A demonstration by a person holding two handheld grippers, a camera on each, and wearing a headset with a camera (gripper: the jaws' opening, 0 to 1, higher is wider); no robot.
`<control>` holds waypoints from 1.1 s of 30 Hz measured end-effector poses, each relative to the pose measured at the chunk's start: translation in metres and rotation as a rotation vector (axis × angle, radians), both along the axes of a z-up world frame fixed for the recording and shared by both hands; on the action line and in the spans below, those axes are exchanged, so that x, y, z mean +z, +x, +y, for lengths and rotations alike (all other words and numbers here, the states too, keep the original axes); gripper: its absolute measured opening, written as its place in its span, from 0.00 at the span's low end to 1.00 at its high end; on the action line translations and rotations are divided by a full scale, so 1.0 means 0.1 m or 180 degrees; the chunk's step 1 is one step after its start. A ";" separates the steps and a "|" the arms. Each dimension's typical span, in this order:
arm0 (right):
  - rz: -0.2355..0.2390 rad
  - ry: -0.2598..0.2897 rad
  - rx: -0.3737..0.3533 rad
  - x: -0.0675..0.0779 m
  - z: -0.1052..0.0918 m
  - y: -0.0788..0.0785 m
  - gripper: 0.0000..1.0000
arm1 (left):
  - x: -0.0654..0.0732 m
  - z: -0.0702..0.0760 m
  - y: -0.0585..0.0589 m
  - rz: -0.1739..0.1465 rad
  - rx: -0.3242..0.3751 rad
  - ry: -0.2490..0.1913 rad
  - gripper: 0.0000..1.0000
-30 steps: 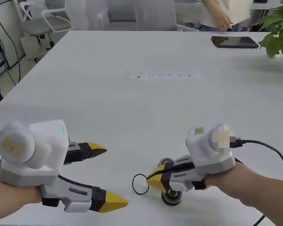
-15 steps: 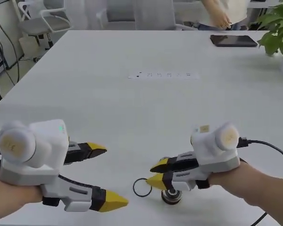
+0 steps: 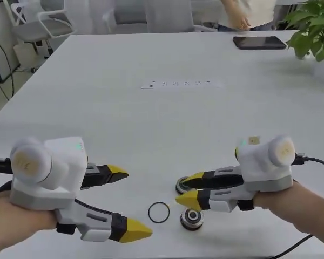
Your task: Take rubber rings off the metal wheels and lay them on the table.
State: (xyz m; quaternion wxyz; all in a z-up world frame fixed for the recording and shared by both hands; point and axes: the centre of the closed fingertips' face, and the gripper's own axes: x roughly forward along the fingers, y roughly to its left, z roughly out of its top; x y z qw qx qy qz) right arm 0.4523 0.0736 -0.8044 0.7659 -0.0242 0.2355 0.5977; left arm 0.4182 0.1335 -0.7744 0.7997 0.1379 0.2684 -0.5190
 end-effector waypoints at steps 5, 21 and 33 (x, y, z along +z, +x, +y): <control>-0.0022 0.0039 -0.0063 0.02 -0.12 0.00 0.26 | 0.01 -0.09 0.02 -0.0001 -0.0069 0.0010 0.69; -0.0017 0.0055 -0.0163 -0.03 -0.42 -0.08 0.28 | -0.11 -0.42 0.12 0.0043 -0.0270 0.0043 0.64; 0.0036 0.0014 -0.0142 -0.16 -0.48 -0.18 0.29 | -0.23 -0.60 0.12 0.0104 -0.0414 0.0082 0.58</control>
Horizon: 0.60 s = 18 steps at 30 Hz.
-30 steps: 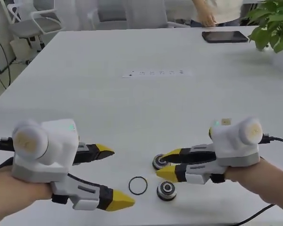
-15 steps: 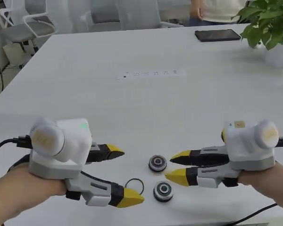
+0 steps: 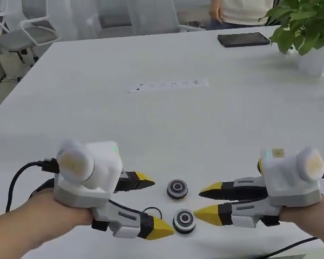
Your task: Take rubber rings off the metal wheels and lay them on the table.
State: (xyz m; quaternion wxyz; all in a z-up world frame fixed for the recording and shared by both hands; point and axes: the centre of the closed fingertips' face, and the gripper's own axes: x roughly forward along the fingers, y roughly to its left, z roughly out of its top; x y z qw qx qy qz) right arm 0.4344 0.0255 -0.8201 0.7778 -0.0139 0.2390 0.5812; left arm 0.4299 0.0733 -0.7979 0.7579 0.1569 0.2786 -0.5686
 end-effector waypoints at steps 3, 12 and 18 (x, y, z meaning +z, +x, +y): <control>0.0015 -0.0032 0.0016 -0.05 0.00 -0.03 0.29 | -0.05 -0.03 -0.01 0.0022 -0.0038 0.0015 0.55; 0.0032 -0.0095 0.0040 -0.18 -0.01 -0.08 0.28 | -0.20 -0.11 -0.05 0.0102 -0.0097 0.0072 0.49; 0.0026 -0.0183 0.0087 -0.29 -0.02 -0.12 0.27 | -0.26 -0.16 -0.07 0.0157 -0.0114 0.0085 0.44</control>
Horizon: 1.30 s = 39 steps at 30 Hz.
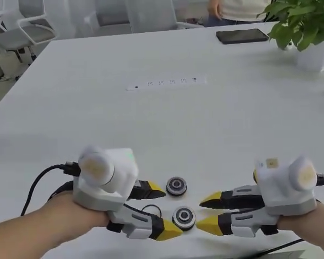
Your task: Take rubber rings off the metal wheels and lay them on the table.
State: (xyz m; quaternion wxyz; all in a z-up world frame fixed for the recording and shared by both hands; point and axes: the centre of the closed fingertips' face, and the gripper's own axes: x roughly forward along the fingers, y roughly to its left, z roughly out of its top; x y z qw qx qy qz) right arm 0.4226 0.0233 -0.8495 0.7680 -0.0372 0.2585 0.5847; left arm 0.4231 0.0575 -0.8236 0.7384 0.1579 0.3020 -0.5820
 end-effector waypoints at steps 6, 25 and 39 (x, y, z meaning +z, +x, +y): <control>-0.0033 -0.0014 0.0040 -0.02 0.03 -0.02 0.26 | -0.08 -0.03 -0.02 0.0046 -0.0021 0.0028 0.41; -0.0050 -0.0051 0.0140 -0.07 0.13 -0.04 0.25 | -0.14 -0.17 -0.02 0.0124 -0.0047 -0.0032 0.26; -0.0036 -0.0041 0.0122 -0.07 0.11 -0.03 0.25 | -0.17 -0.20 0.01 -0.0023 -0.0098 0.0011 0.13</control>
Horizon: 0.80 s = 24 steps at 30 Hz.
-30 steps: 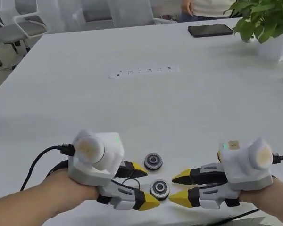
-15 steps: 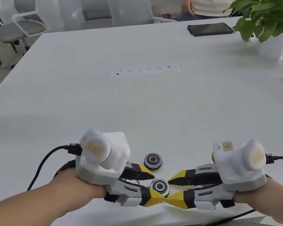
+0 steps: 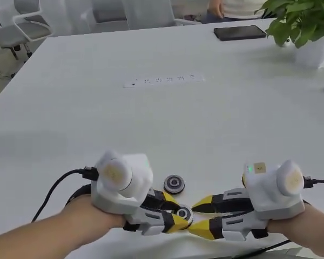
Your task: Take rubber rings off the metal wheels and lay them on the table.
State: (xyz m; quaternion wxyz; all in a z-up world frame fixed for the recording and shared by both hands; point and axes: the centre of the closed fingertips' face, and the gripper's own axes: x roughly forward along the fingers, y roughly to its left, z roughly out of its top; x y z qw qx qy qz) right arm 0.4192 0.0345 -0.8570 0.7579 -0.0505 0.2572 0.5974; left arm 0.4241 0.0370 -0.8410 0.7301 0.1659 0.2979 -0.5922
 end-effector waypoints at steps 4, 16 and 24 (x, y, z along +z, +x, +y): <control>-0.0007 0.0012 0.0003 0.01 0.01 0.00 0.25 | -0.01 0.00 0.01 -0.0094 -0.0019 0.0026 0.11; -0.0064 -0.0003 -0.0018 0.00 0.06 0.03 0.25 | -0.02 0.01 0.02 -0.0392 -0.0102 0.0051 0.08; -0.0200 -0.0086 0.0038 -0.02 0.11 0.02 0.25 | 0.00 0.01 0.00 -0.0442 -0.0088 0.0043 0.08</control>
